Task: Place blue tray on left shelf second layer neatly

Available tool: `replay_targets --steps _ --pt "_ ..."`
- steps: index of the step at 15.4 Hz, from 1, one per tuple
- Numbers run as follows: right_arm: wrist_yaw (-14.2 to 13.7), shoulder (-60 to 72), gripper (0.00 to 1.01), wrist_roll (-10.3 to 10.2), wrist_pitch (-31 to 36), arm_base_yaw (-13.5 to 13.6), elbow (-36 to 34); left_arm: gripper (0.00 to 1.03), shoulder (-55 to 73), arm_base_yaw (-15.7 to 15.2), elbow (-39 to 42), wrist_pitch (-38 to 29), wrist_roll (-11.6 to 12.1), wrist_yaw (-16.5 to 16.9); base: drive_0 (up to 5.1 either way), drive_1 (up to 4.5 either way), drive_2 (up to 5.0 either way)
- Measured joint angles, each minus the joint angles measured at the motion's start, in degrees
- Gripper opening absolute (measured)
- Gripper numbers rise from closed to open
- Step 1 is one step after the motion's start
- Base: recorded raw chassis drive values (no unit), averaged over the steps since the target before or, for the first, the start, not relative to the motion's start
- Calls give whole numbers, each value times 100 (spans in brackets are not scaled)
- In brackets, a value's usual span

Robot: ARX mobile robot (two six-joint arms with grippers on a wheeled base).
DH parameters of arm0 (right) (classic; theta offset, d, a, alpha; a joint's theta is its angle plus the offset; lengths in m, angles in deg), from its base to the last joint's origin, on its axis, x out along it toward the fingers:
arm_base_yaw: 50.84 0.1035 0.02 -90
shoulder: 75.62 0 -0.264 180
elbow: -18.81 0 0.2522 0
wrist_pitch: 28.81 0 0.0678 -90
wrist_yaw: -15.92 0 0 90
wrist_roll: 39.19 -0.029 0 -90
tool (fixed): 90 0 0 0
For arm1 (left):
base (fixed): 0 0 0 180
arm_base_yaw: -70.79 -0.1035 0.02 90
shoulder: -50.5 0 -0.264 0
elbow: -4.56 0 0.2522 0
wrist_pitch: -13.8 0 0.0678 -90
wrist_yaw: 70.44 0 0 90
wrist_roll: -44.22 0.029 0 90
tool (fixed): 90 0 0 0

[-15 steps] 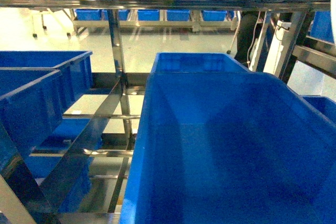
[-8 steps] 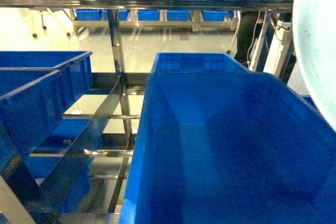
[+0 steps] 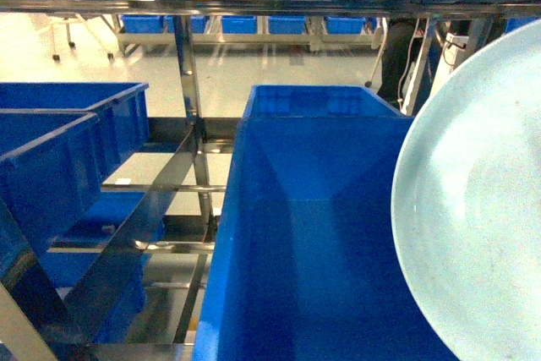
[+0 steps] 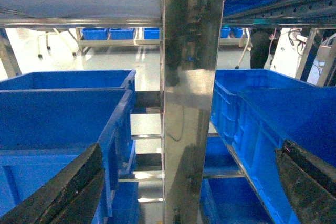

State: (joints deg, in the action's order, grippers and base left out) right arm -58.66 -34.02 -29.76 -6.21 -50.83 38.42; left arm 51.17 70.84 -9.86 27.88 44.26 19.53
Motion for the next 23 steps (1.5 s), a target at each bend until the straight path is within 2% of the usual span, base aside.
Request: replay_targets --steps 4,6,10,14,18,23 --pt "-63 608 2 96 682 42 -44 98 0 0 0 0 -2 0 0 0 0" --pt "-55 1049 2 118 1047 -28 -72 98 0 0 0 0 0 0 0 0 0" --pt "4 2413 2 122 2291 -109 -9 98 0 0 0 0 0 0 0 0 0" --pt "107 3475 2 168 3147 -151 343 98 0 0 0 0 0 0 0 0 0" --pt "129 4428 2 249 3729 -35 424 98 0 0 0 0 0 0 0 0 0" --pt "131 5252 2 376 3716 37 675 98 0 0 0 0 -2 0 0 0 0"
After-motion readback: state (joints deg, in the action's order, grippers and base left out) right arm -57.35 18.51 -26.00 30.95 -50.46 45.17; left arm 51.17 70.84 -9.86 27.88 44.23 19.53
